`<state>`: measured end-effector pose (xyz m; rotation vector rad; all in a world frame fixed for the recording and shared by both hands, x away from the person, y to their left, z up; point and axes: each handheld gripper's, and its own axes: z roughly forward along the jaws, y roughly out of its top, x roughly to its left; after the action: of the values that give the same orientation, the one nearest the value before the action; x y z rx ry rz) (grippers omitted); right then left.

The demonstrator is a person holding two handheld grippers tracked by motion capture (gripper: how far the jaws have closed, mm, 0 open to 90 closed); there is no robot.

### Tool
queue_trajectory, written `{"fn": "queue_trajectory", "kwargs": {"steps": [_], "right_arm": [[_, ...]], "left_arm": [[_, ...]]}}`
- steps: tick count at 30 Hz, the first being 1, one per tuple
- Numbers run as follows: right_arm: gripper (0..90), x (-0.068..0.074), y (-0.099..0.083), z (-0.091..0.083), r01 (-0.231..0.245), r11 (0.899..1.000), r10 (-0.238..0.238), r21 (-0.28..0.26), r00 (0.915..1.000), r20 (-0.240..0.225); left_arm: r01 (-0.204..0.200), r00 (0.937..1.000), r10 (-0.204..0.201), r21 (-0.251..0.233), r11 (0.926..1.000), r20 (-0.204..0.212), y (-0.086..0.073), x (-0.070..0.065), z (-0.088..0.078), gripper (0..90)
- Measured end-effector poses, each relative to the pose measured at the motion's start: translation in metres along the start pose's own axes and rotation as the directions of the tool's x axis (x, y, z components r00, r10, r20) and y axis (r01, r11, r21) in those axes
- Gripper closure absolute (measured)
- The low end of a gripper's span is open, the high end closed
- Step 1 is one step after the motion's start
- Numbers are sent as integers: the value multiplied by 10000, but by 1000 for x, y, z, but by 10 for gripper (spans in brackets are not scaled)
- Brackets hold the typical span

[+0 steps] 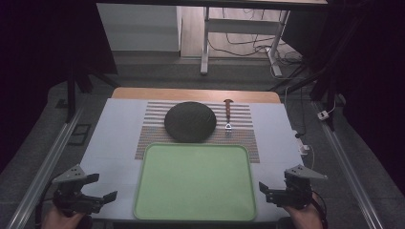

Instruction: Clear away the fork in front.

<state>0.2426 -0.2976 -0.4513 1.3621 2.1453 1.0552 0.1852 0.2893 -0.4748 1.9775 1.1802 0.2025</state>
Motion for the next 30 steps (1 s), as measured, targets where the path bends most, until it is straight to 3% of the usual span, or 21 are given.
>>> {"fn": "queue_trajectory", "kwargs": {"steps": [8,30], "right_arm": [[0,3,1,3,368,9990,-358,263,9986,-379],[0,3,4,7,409,9975,-354,568,9949,-942]], "left_arm": [[47,9999,-45,186,9998,-107,1,0,2,0],[73,9997,-65,315,9995,-250,2,0,3,0]]}}
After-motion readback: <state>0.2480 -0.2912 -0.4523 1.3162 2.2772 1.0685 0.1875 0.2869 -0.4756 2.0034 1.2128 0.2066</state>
